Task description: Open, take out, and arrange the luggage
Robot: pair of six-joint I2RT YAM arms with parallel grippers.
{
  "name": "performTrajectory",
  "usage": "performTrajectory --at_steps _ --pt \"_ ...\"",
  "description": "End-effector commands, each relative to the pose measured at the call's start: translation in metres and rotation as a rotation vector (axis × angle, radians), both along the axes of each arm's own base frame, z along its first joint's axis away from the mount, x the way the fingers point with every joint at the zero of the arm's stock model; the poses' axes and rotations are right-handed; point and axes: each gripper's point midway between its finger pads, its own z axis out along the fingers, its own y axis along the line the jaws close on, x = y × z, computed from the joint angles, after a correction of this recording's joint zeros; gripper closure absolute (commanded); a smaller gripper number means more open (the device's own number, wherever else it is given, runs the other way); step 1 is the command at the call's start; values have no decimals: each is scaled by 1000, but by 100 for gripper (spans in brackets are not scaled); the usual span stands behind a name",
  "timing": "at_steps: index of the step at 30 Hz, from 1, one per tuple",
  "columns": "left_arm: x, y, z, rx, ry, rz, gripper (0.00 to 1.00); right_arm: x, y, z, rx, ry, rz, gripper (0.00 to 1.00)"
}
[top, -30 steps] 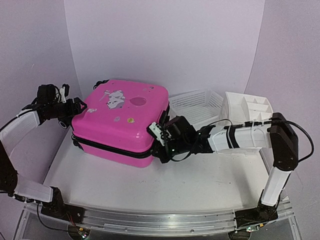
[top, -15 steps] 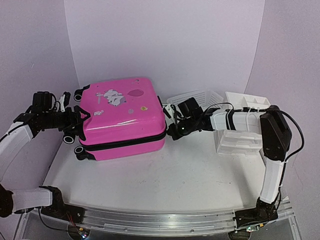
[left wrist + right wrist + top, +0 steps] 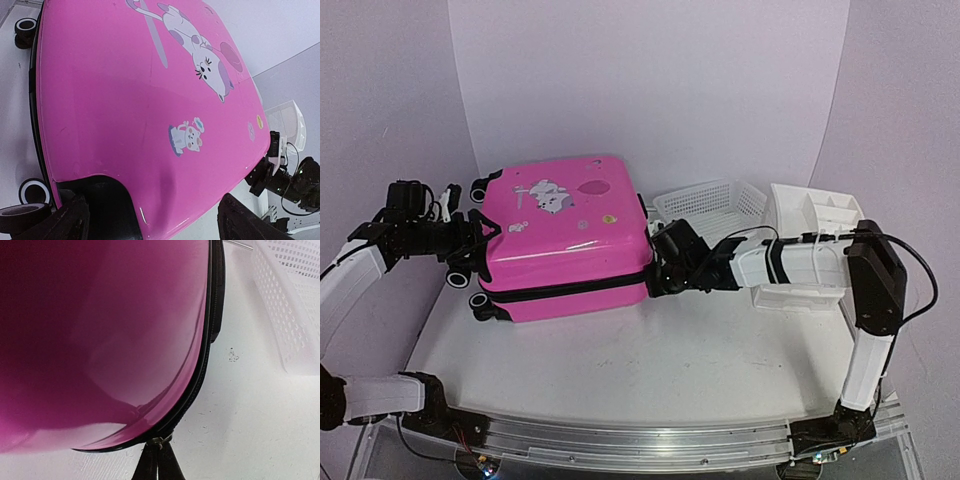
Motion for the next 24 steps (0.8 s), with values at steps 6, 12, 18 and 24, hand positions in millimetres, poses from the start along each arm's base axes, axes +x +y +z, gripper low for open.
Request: performTrajectory --at_steps 6,12,18,24 --pt "-55 -51 -33 -162 277 -212 11 -72 114 45 252 -111 282 100" --pt "-46 -29 3 20 165 -167 6 -88 79 35 102 -112 363 95" --pt "-11 45 -1 155 198 80 0 -99 70 37 117 -49 507 100" --pt "-9 33 -30 91 263 -2 3 -98 65 41 108 -64 531 84"
